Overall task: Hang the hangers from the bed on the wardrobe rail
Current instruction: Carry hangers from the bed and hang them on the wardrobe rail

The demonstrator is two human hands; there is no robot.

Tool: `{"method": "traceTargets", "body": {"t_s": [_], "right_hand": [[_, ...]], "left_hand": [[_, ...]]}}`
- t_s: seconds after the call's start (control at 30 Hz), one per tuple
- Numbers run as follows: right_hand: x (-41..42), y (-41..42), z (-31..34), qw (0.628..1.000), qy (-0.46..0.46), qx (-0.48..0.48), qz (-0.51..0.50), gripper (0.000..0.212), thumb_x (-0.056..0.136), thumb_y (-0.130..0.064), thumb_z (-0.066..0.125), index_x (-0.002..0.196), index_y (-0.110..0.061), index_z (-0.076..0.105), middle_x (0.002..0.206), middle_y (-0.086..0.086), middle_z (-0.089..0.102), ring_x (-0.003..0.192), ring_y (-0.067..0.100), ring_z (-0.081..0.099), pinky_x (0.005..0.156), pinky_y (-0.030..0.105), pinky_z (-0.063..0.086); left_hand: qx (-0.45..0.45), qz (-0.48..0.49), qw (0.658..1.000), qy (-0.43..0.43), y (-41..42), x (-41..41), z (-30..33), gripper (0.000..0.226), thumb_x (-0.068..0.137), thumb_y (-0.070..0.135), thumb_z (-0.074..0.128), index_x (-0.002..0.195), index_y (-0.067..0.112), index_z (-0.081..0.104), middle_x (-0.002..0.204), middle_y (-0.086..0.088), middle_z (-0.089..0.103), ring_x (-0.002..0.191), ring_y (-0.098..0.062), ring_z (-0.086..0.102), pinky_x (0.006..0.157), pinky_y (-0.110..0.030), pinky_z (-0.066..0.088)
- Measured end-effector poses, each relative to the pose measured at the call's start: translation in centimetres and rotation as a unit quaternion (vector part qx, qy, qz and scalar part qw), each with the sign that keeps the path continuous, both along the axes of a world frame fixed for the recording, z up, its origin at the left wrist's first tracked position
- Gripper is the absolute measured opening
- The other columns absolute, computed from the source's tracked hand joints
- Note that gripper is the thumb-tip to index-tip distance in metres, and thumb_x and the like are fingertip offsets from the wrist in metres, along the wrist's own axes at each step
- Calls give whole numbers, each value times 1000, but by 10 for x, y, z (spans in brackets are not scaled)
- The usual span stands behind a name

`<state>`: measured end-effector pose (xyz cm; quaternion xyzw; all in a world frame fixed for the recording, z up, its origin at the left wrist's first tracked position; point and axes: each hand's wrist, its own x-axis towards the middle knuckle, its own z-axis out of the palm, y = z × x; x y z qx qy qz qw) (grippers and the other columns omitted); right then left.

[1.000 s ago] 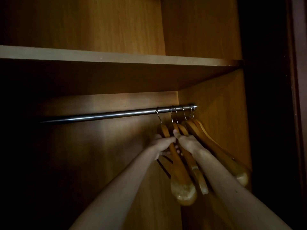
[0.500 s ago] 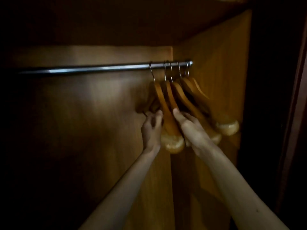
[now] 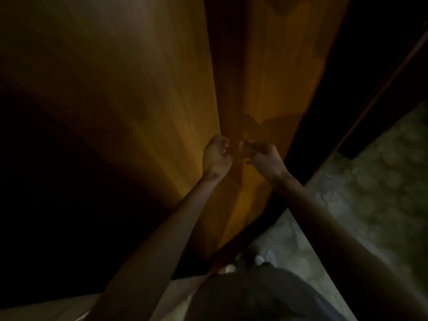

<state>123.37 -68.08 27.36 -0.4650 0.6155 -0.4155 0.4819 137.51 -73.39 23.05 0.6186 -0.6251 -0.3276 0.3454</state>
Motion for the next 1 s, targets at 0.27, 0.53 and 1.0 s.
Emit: {"method": "traceTargets", "body": {"t_s": [0.27,0.53,1.0], "right_hand": [[-31,73,-164,959,88,268,8,16,94,-8,63,106,-6,73,100,11,72,72,11,62,70,28,53],[-63,174,-241,911,107,394,-63,16,93,-16,66,102,-6,76,99,10,74,78,15,64,83,34,56],[-128,407,-277,849,18,464,-253,12,87,-13,62,88,-14,74,89,3,74,88,26,71,84,37,57]], "left_hand": [[377,-248,875,-173,66,7,-144,25,100,16,58,121,7,66,119,-11,69,109,-25,67,94,-35,55],[439,-361,776,-274,135,-14,-203,17,101,15,52,99,11,68,102,-15,75,89,-26,74,75,-34,58],[360,-555,627,-410,223,-176,-220,23,98,15,55,100,6,76,94,-11,78,82,-21,74,73,-33,62]]}}
